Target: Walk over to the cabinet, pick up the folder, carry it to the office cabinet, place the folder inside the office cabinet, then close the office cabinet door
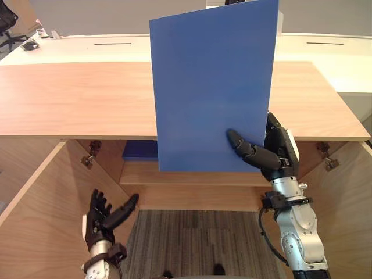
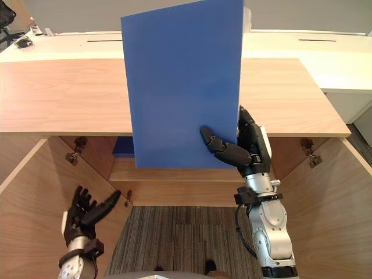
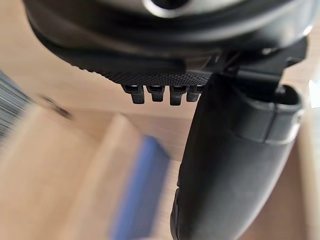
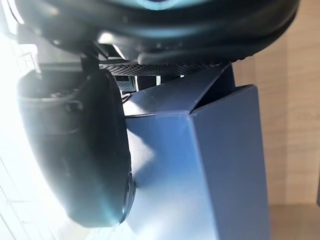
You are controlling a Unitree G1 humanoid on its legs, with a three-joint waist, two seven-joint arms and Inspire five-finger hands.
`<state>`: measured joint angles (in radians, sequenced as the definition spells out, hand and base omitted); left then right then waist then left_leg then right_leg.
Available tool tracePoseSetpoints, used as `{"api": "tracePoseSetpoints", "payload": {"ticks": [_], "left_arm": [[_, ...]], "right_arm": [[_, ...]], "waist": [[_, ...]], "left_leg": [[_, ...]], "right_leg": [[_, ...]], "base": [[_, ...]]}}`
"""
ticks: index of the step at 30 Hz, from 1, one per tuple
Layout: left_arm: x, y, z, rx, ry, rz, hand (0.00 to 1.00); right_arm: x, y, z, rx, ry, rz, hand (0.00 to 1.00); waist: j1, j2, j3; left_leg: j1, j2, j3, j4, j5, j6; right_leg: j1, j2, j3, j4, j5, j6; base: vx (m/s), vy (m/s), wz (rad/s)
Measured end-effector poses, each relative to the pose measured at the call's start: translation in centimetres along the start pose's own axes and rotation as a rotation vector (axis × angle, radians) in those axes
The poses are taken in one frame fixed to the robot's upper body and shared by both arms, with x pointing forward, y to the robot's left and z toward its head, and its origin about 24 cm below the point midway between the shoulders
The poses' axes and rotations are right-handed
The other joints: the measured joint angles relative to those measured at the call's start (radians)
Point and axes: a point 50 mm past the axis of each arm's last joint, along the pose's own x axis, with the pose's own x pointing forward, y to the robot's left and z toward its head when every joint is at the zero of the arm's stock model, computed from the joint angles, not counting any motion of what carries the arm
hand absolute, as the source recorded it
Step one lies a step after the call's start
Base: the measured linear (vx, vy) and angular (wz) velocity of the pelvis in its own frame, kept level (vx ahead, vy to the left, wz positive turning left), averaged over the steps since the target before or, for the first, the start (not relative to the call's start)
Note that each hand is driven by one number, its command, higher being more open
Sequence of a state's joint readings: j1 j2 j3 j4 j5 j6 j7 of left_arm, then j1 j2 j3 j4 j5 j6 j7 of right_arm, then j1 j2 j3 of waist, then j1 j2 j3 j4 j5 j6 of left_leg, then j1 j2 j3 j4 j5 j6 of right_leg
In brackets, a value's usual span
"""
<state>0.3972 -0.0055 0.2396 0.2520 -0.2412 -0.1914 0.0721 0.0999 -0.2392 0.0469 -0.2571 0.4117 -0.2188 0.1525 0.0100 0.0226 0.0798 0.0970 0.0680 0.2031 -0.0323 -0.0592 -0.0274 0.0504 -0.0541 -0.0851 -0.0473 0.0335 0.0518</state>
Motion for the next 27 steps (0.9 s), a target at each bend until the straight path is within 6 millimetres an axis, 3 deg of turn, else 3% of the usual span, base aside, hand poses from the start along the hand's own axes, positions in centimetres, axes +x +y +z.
{"api": "tracePoseSetpoints", "payload": {"ticks": [4, 7, 9, 15, 18, 21, 24, 27], "left_arm": [[-0.9, 1.3, -6.3, 0.173, 0.309, -0.008, 1.00], [-2.3, 2.6, -9.6, 0.256, 0.496, -0.009, 1.00], [-2.0, 3.4, -10.1, 0.305, 0.555, -0.005, 1.00], [3.2, -0.1, -6.3, 0.307, 0.394, -0.077, 1.00], [5.5, -3.0, -3.9, 0.300, 0.285, -0.145, 1.00], [6.6, -5.0, -2.0, 0.287, 0.196, -0.193, 1.00], [7.5, -6.7, 0.4, 0.258, 0.097, -0.226, 1.00], [8.2, -8.7, 3.1, 0.207, -0.012, -0.245, 1.00]], "right_arm": [[-0.4, 3.6, -1.5, 0.035, 0.087, 0.216, 0.00], [-1.1, 6.1, -2.8, 0.045, 0.156, 0.377, 0.00], [-0.8, 7.6, -4.0, 0.017, 0.199, 0.490, 0.00], [2.9, 8.8, -5.5, -0.260, 0.213, 0.654, 0.00], [4.3, 8.1, -5.5, -0.333, 0.202, 0.606, 0.00], [5.8, 7.4, -4.9, -0.336, 0.171, 0.522, 0.00], [8.2, 7.0, -3.3, -0.263, 0.080, 0.337, 0.00], [11.9, 5.9, 0.9, -0.127, -0.098, 0.119, 0.00]], "waist": [[-0.001, -0.009, -0.005], [-0.002, -0.016, -0.005], [-0.002, -0.020, 0.038], [0.002, 0.019, 0.238], [-0.001, 0.045, 0.321], [-0.001, 0.060, 0.361], [0.003, 0.063, 0.375], [0.013, 0.067, 0.384]], "left_leg": [[-0.004, 0.000, 0.003, 0.002, 0.000, 0.000], [-0.023, 0.000, 0.006, 0.013, 0.000, 0.000], [-0.091, 0.009, 0.006, 0.095, -0.024, 0.002], [-0.406, 0.055, 0.000, 0.464, -0.133, 0.015], [-0.574, 0.067, -0.001, 0.632, -0.190, 0.019], [-0.693, 0.082, -0.001, 0.740, -0.210, 0.033], [-0.841, 0.097, -0.008, 0.854, -0.236, 0.039], [-1.007, 0.109, -0.028, 0.977, -0.263, 0.040]], "right_leg": [[-0.004, 0.002, 0.005, -0.003, 0.000, 0.000], [-0.022, 0.002, 0.013, -0.002, 0.000, 0.000], [-0.074, 0.003, 0.023, 0.042, -0.003, -0.004], [-0.378, 0.006, 0.047, 0.361, -0.087, -0.014], [-0.563, -0.004, 0.060, 0.544, -0.140, -0.006], [-0.690, -0.012, 0.071, 0.658, -0.164, -0.004], [-0.845, -0.017, 0.074, 0.783, -0.196, -0.007], [-1.010, -0.022, 0.073, 0.916, -0.237, -0.009]], "base": [[-0.02, -0.013, -0.02], [-0.04, -0.014, -0.04], [-0.10, -0.013, -0.06], [-0.28, -0.009, -0.08], [-0.26, 0.051, -0.09], [-0.17, 0.025, -0.06], [-0.16, -0.011, 0.04], [-0.11, -0.030, 0.10]]}}
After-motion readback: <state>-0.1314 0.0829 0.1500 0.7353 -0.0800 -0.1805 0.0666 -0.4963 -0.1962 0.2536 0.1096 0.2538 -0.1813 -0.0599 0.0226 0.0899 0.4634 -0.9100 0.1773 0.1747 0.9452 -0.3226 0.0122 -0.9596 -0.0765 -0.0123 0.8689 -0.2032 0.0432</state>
